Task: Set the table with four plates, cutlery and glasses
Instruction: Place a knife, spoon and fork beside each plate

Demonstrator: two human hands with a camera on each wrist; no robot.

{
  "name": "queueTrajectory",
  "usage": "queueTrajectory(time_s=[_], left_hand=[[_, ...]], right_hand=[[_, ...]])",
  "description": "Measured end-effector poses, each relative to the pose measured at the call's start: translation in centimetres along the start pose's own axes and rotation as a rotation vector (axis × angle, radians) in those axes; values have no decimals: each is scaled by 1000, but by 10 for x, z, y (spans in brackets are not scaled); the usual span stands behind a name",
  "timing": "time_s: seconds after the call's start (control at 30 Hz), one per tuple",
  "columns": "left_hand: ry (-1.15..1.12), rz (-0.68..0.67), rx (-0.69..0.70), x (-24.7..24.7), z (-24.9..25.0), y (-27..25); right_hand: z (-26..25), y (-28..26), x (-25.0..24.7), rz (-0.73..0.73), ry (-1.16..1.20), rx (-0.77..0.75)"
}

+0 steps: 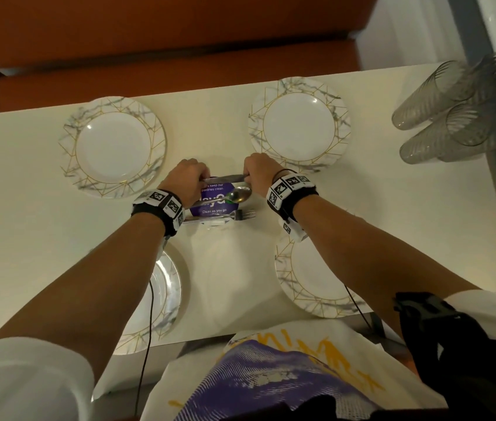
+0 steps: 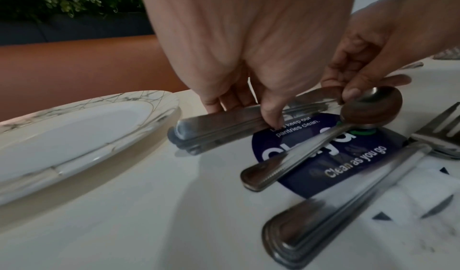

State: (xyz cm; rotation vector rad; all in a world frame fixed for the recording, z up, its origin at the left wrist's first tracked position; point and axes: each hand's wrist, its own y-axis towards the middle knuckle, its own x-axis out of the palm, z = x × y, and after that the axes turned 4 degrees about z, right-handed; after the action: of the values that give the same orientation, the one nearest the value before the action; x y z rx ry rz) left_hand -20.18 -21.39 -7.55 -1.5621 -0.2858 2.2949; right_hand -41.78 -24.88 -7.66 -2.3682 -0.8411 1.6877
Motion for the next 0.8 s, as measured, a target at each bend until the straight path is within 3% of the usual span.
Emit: queueTrajectory(time_s=[0.17,0.33,0.43,0.57,0.8], left_hand=[[-185,126,-64,-17,-1,-7],[-564,332,-289,-40,3,-19],[-804,372,-380,-43,5,-30],[-1027,365,-430,-42,15,-52],[-1163,306,-403,-32,20,-96]], right_hand=[[-3,0,-28,150,143,-30],[-20,-5,-59,443,488,130],[-41,-16,-60,407,636,198],[-73,-29,-41,329,725,154],[-108,-57,-14,354,687,124]])
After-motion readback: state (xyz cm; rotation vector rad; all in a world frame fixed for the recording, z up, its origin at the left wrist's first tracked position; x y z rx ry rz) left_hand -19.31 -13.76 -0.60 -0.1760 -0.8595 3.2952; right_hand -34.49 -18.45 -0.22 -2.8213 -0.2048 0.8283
